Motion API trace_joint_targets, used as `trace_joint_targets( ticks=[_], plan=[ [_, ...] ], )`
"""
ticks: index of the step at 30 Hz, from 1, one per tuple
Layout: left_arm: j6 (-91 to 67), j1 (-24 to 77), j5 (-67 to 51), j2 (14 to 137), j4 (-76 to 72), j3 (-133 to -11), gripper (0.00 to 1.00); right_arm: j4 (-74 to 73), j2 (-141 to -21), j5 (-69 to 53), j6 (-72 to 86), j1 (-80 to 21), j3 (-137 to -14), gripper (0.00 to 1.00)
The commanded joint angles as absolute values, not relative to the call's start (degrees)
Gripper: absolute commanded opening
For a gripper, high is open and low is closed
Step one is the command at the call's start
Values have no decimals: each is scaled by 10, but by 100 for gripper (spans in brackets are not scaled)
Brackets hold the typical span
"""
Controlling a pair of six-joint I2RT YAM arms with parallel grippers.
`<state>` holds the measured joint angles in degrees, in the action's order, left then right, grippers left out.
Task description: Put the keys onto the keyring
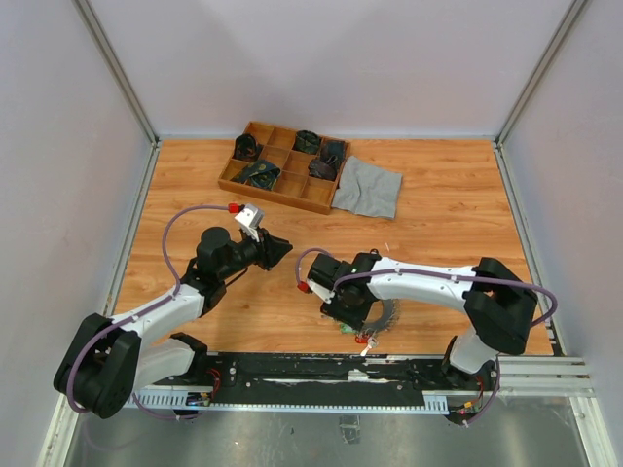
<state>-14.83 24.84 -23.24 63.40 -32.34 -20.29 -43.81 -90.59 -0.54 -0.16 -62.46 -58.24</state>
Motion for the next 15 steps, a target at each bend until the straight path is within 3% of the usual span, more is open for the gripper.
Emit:
trace_joint_targets(
  ticks=[1,15],
  plan=[
    [-147,250,-240,633,-331,-217,24,-481,-920,-19,21,-636,-588,44],
    [-146,250,-239,632,-330,-216,24,-366,-946,-52,58,-638,-576,51]
  ],
)
